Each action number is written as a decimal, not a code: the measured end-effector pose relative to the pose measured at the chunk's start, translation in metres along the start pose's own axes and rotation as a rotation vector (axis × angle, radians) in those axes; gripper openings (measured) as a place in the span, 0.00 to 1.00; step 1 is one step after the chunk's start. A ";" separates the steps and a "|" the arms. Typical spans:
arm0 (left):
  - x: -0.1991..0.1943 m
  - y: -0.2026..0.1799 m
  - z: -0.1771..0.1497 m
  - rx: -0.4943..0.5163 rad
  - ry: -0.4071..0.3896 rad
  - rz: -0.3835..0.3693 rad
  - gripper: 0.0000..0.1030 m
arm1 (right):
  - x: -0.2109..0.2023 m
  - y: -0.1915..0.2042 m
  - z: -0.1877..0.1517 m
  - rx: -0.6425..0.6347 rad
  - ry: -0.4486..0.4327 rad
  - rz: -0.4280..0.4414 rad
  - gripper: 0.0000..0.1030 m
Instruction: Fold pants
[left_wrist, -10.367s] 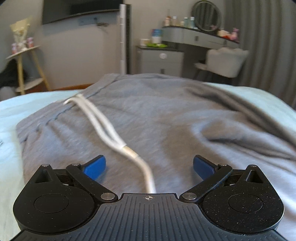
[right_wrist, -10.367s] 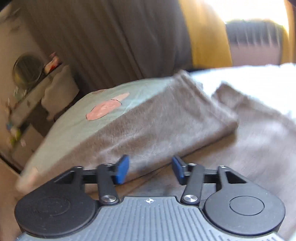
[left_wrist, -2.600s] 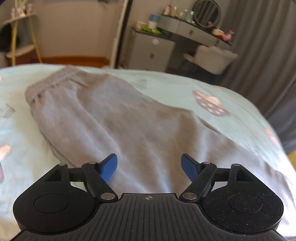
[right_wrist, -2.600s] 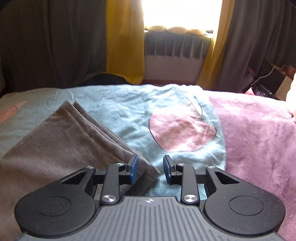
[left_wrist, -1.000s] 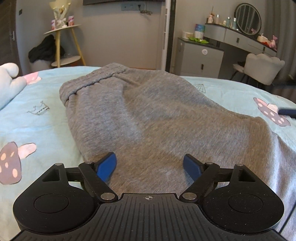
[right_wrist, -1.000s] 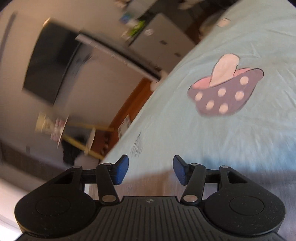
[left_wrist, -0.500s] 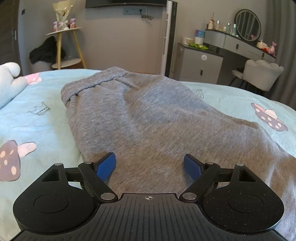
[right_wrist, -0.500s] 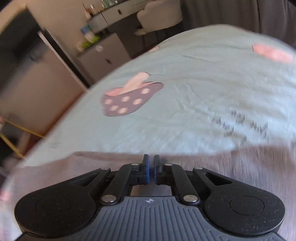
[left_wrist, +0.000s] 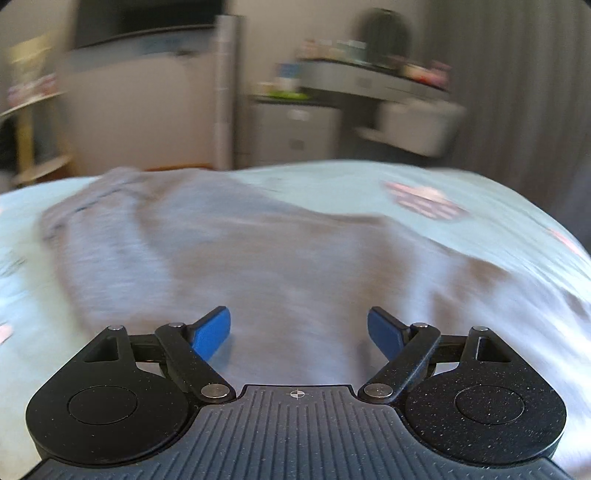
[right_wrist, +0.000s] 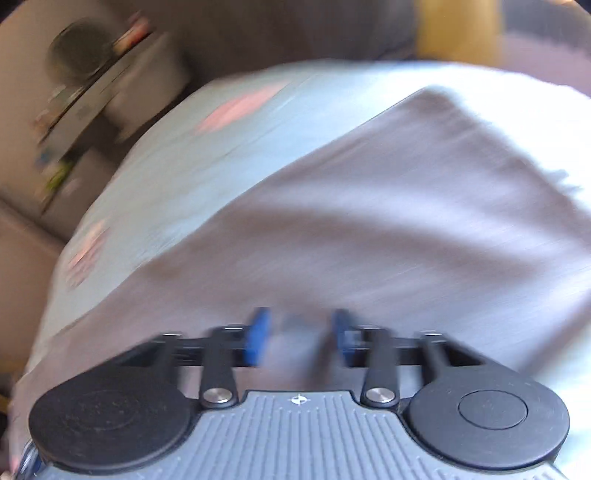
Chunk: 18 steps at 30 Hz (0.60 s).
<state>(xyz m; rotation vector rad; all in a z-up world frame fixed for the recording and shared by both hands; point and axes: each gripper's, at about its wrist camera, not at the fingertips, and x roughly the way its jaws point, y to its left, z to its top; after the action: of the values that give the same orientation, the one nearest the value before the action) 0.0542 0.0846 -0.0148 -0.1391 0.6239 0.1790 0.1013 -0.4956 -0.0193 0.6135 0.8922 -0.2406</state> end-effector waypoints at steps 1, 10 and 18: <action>-0.001 -0.007 -0.002 0.025 0.013 -0.044 0.88 | -0.015 -0.019 0.004 0.034 -0.045 -0.023 0.59; 0.004 -0.049 -0.021 0.196 0.123 -0.163 0.88 | -0.061 -0.162 -0.003 0.371 -0.139 -0.132 0.59; 0.010 -0.041 -0.021 0.122 0.168 -0.120 0.88 | -0.057 -0.205 -0.005 0.528 -0.151 -0.005 0.53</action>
<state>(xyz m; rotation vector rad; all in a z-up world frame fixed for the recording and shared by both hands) 0.0590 0.0421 -0.0341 -0.0736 0.7896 0.0134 -0.0276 -0.6602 -0.0589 1.0669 0.6823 -0.5288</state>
